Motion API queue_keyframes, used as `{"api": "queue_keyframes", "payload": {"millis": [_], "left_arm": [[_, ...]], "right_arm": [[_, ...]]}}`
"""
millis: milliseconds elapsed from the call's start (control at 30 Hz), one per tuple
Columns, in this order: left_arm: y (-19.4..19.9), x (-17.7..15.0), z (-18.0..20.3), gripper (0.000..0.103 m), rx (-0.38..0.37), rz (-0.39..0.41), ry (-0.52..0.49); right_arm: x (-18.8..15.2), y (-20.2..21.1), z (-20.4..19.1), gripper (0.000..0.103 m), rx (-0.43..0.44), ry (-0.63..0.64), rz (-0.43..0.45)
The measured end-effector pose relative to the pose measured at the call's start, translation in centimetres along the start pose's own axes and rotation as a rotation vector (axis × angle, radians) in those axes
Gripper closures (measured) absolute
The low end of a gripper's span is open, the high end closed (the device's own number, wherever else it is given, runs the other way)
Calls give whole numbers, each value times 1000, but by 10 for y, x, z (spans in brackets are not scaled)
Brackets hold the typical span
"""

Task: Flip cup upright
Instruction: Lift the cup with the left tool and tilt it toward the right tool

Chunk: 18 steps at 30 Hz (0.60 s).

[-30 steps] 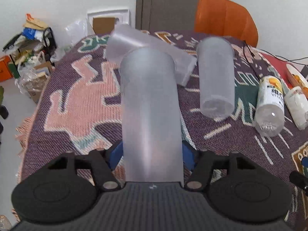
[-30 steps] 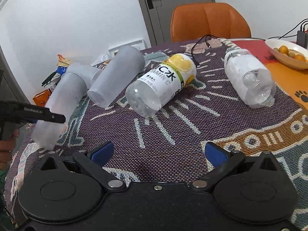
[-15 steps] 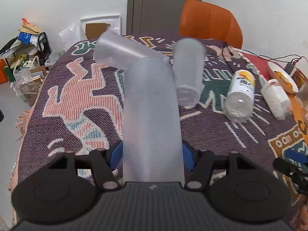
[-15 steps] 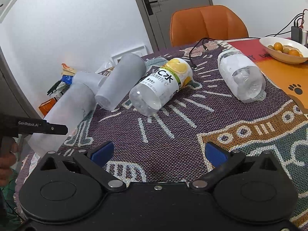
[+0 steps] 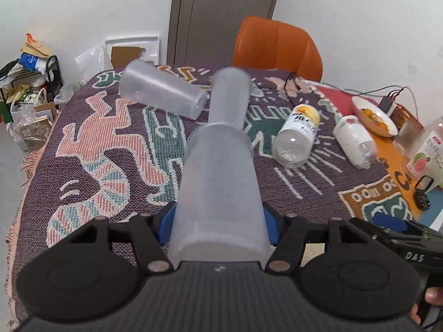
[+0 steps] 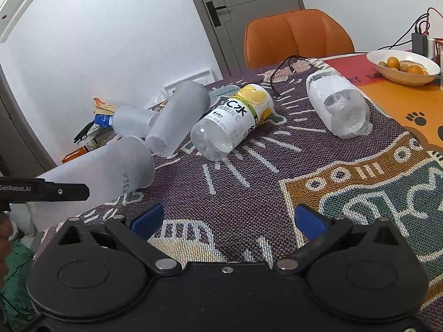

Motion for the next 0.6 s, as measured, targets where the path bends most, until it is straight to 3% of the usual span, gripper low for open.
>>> {"api": "queue_keyframes", "payload": {"millis": [267, 600], "left_arm": [[27, -3, 14, 42, -36, 80, -20], [36, -18, 42, 42, -121, 93, -59]], "right_arm": [[-5, 13, -3, 0, -1, 1, 18], [-9, 34, -1, 0, -26, 5, 45]]}}
Point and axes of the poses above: each gripper's, at about its wrist camera, not at the fingertips, and y roughly against the way its jaws point, z to its right, x to its top, the point moved 2 cm from there along -y, roughly the way its jaws point, and after that the axes turned 15 degrees about y, right-handed, at the moved point
